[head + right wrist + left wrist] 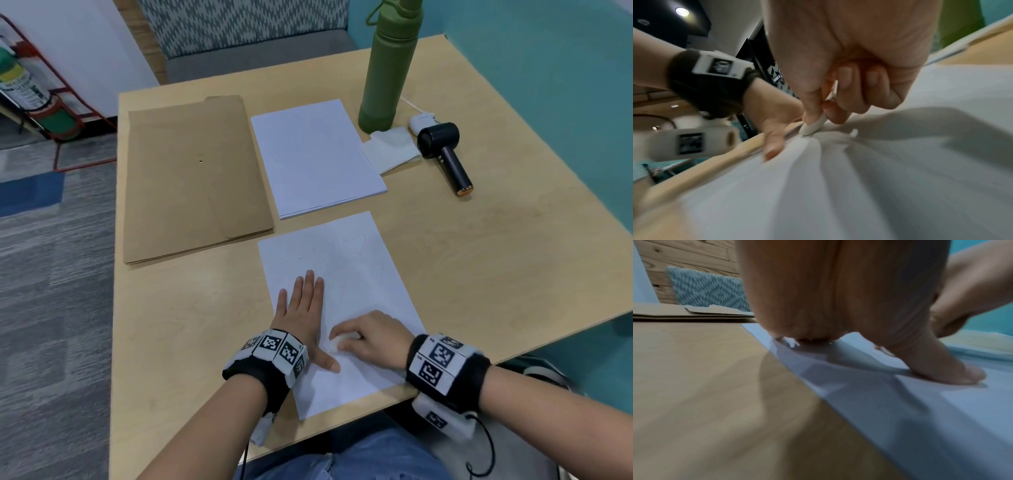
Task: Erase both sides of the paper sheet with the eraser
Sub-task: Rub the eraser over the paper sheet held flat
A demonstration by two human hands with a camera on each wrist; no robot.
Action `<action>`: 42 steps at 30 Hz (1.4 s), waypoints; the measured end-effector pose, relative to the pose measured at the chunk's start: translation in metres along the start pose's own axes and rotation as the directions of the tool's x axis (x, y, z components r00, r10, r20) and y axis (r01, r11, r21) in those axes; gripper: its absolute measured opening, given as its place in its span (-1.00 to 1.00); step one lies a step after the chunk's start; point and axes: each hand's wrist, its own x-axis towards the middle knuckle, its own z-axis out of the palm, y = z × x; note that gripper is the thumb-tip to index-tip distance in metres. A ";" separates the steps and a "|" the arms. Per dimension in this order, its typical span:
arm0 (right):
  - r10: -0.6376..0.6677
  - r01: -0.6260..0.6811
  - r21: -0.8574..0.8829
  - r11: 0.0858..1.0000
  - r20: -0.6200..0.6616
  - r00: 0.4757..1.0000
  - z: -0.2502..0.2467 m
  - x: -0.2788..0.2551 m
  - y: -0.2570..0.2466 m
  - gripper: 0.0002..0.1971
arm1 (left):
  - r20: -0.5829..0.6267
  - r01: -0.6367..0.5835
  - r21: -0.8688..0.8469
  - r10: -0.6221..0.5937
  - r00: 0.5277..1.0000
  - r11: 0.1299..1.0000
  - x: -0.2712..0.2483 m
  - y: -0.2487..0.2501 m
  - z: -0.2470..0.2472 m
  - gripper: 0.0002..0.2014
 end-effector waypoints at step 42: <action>0.093 -0.069 0.205 0.976 -0.108 0.990 -0.044 0.035 -0.002 -0.93 | -0.069 0.011 -0.068 -0.016 0.997 0.998 0.028 -0.009 -0.032 0.27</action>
